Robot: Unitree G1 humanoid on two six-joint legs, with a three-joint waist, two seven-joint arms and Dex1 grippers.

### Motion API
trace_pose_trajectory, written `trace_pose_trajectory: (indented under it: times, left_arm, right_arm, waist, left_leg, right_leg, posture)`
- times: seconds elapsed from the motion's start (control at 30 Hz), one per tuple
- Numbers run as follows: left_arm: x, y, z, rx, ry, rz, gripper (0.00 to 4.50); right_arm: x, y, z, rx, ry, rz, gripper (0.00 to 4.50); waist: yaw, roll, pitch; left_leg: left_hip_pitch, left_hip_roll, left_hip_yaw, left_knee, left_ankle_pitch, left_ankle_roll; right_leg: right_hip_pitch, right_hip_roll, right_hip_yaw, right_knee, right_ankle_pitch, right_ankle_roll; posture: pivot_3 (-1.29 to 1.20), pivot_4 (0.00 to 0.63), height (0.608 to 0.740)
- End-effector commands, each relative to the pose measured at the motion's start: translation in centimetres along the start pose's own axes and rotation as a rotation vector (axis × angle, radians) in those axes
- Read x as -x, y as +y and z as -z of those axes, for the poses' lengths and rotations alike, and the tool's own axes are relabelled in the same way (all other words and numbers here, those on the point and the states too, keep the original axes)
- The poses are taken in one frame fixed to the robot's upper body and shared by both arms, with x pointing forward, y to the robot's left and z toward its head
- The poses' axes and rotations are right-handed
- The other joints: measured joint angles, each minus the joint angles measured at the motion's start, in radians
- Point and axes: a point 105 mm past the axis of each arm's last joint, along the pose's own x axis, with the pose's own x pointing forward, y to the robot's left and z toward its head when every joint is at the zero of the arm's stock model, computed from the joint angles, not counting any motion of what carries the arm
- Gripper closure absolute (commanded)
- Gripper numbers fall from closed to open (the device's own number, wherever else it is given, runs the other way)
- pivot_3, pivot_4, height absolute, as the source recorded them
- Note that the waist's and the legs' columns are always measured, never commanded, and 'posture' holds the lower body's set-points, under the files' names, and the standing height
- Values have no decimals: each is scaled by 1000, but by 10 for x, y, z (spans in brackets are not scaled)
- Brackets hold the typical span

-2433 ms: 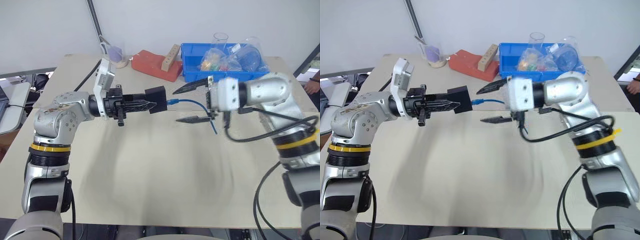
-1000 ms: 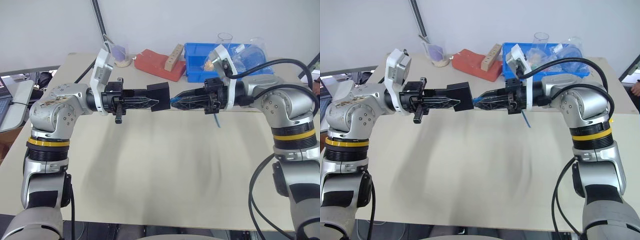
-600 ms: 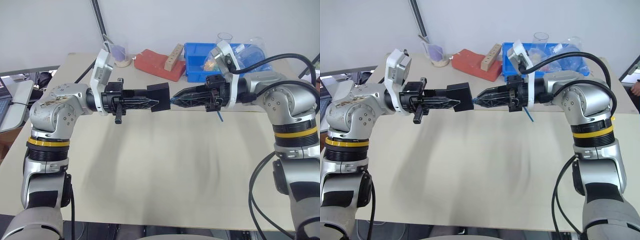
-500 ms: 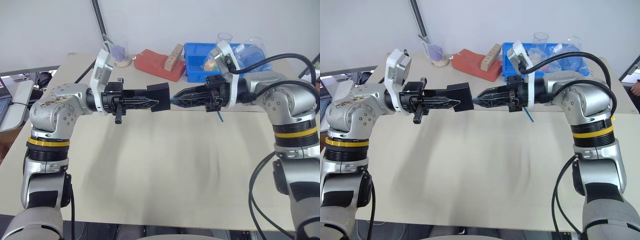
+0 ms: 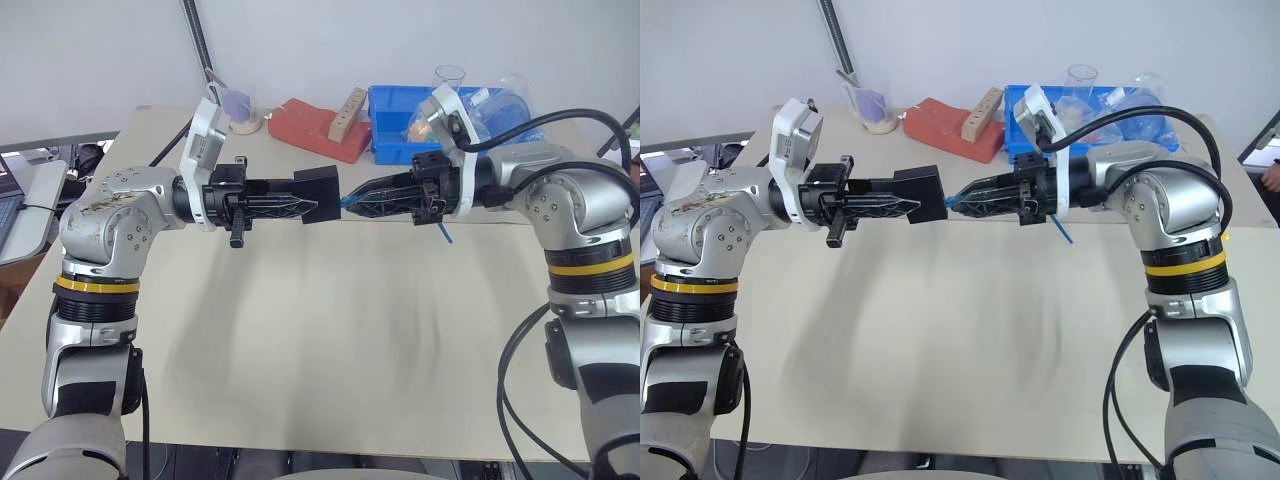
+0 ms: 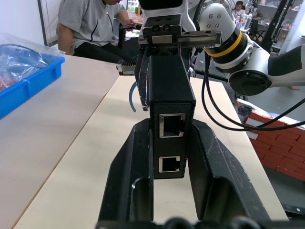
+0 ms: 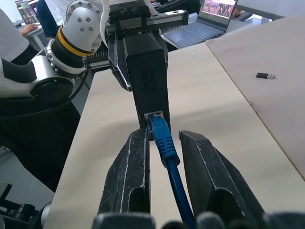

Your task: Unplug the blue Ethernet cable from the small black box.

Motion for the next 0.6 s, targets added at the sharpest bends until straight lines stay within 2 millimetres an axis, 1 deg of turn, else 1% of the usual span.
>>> trace_pose_trajectory:
  times: [0.03,0.17,0.2,0.6]
  left_arm:
    - [-1,-6,-14,-71,-12,21,4009]
    - [-1,-7,-14,-70,-11,23,4009]
    - [-1,-7,-14,-70,-10,23,4009]
    - [-2,-10,-10,-61,6,40,4009]
  right_arm:
    - [1,4,-16,63,-25,-6,3316]
    - [1,5,-17,63,-28,-16,4441]
    - [1,5,-17,62,-30,-18,4491]
    - [4,5,-20,61,-36,-21,4491]
  waist:
    - [0,0,0]
    - [0,0,0]
    - [0,0,0]
    - [0,0,0]
  left_leg:
    - [0,0,0,0,0,0]
    - [0,0,0,0,0,0]
    - [0,0,0,0,0,0]
    - [0,0,0,0,0,0]
  right_leg:
    - [0,0,0,0,0,0]
    - [0,0,0,0,0,0]
    - [0,0,0,0,0,0]
    - [0,0,0,0,0,0]
  posture:
    - [0,150,738]
    - [0,150,738]
    - [0,150,738]
    - [0,150,738]
